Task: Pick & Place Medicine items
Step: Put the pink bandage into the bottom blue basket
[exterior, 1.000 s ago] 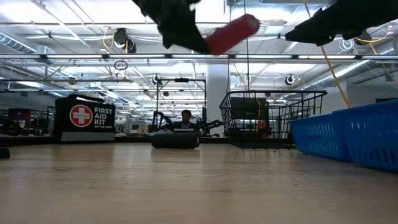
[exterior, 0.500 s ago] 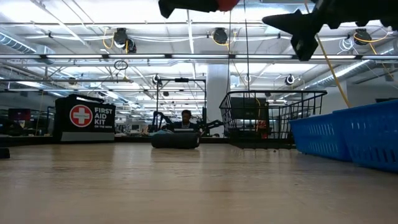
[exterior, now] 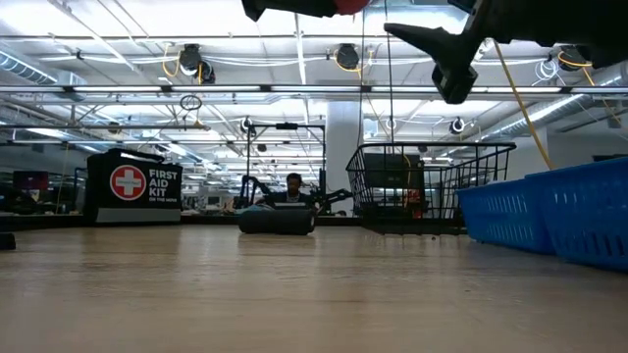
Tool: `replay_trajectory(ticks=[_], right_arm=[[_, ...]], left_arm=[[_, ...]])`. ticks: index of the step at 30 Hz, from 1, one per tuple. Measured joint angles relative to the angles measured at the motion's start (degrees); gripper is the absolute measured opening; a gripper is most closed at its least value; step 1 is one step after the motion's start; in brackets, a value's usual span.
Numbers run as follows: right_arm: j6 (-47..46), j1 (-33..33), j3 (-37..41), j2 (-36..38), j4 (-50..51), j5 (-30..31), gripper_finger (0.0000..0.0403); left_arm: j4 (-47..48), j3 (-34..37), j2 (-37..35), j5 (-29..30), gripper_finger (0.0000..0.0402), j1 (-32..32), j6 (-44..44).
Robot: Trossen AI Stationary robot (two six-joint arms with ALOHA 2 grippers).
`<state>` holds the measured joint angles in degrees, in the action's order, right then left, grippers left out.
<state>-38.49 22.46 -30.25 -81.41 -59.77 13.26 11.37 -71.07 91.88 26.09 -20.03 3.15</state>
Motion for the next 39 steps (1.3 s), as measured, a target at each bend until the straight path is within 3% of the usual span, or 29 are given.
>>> replay_trajectory(ticks=[7,15,18,24,29,34,39], right_arm=[[-0.3,-0.28,-5.47,-4.54,0.04,-3.49,0.0283],[-1.21,-1.42,-7.64,-4.81,4.72,-4.5,0.027],[-3.49,-2.04,-7.64,-4.79,6.52,-3.77,0.0262],[-3.83,-2.49,-7.69,-4.79,8.86,3.17,0.0261],[-2.88,-3.21,-7.69,-4.79,8.88,3.28,0.0262],[-0.19,-3.28,-7.69,-4.79,8.27,3.21,0.0225],[2.15,-3.26,-7.69,-4.79,7.39,3.01,0.0145]], left_arm=[[0.79,-0.07,1.0,0.64,0.0002,-0.4,1.02],[0.61,-0.07,2.8,2.49,0.0002,-0.29,2.45],[0.27,-0.07,3.05,2.96,0.0001,0.05,3.26],[-1.16,-0.07,3.21,3.16,0.0001,0.08,3.15],[-2.64,-0.07,3.23,4.14,0.0001,0.1,1.69],[-2.38,-0.07,3.23,3.96,0.0003,0.0,2.07],[-2.05,-0.04,3.21,2.39,0.0002,-0.01,3.68]])
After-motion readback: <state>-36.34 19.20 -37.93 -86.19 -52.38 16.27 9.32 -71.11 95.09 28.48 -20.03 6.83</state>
